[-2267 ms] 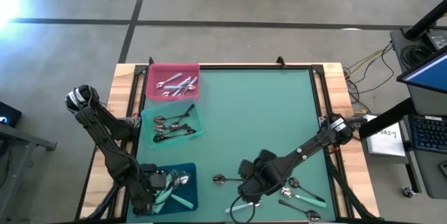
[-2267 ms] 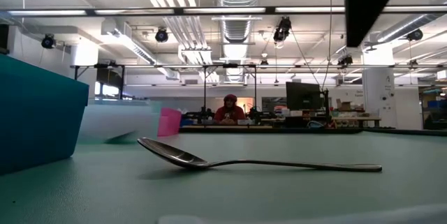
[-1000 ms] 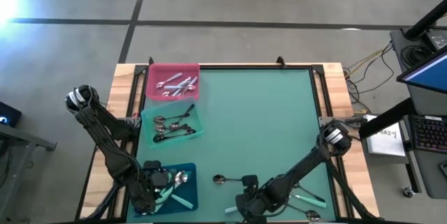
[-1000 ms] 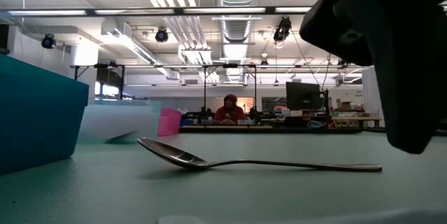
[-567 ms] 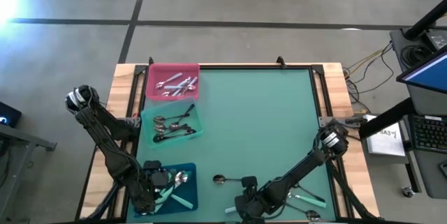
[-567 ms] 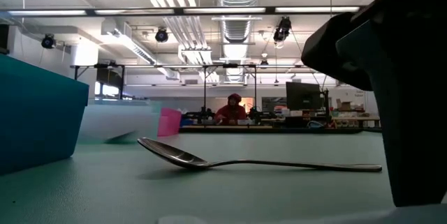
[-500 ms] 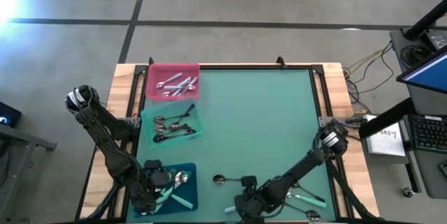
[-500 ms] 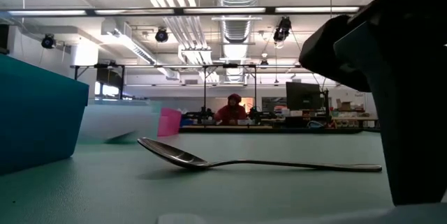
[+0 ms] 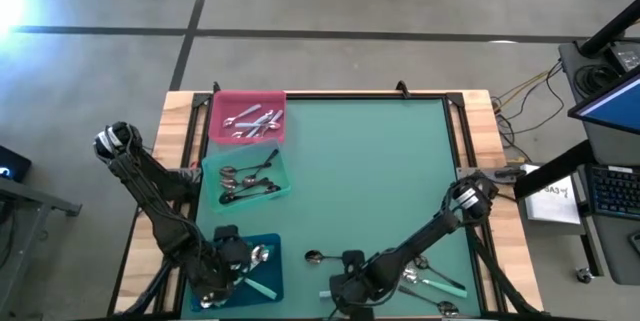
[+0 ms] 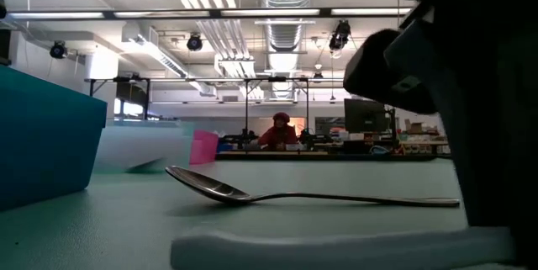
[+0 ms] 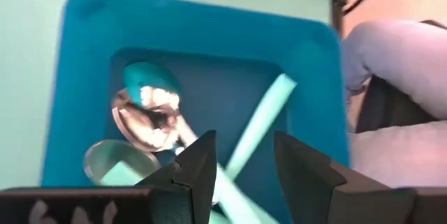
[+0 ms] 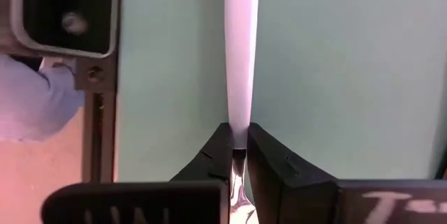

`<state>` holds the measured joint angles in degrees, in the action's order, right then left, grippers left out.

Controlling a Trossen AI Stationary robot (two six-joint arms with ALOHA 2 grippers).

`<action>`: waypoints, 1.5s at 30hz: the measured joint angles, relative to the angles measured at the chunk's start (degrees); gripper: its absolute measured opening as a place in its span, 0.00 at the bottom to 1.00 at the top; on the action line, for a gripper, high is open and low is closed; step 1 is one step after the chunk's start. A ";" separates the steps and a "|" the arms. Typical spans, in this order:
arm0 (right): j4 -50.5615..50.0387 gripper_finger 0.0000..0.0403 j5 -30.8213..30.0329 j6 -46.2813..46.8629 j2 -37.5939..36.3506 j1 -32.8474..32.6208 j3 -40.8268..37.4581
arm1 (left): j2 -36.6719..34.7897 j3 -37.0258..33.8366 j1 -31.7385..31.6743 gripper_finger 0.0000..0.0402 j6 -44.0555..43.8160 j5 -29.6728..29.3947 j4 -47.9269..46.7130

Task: Sort silverware by color (type)
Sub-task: Put the blue spoon into the pink bin

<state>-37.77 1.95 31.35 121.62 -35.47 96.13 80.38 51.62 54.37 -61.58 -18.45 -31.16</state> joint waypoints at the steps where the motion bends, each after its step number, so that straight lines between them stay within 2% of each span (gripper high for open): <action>1: -1.20 0.04 -0.02 -0.89 0.02 0.04 0.92 | 0.00 0.00 0.00 0.31 0.46 0.10 0.77; 5: -2.50 0.04 -1.68 -3.20 -0.08 0.68 4.37 | 0.00 0.00 0.00 0.31 3.46 -0.70 4.75; 9: -4.19 0.03 -8.11 -7.07 -0.09 1.21 7.31 | -0.02 0.00 0.00 0.31 7.40 -6.87 9.17; 14: -12.93 0.03 -23.75 -8.79 -0.15 1.86 13.06 | -0.04 0.00 0.00 0.31 15.71 -20.81 16.21; 17: -16.44 0.03 -36.55 -7.86 -0.15 2.59 17.66 | -0.07 0.00 0.02 0.31 21.00 -28.30 19.58; 21: -16.64 0.03 -50.56 -9.40 -0.24 3.15 22.87 | -0.07 0.00 -0.02 0.31 26.55 -38.93 22.44; 27: -13.93 0.03 -67.12 -13.69 -0.30 4.76 24.90 | -0.07 0.00 -0.07 0.31 27.28 -59.14 24.85; 30: -9.12 0.03 -69.74 -19.80 -0.17 5.57 24.81 | -0.07 0.00 -0.11 0.31 27.30 -66.97 27.71; 32: -6.29 0.03 -70.09 -24.18 -0.11 6.01 24.77 | -0.15 0.00 -0.11 0.31 27.28 -69.04 29.72; 39: 2.22 0.03 -69.42 -34.37 -0.04 7.26 24.75 | -0.52 0.00 -0.25 0.31 27.30 -69.62 33.40; 45: 7.80 0.03 -63.93 -37.95 -0.04 7.44 24.73 | -1.05 0.00 -0.53 0.31 31.85 -69.71 38.49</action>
<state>-29.97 -61.98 -6.60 121.58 -28.03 120.86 79.33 51.62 53.84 -29.73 -88.16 7.33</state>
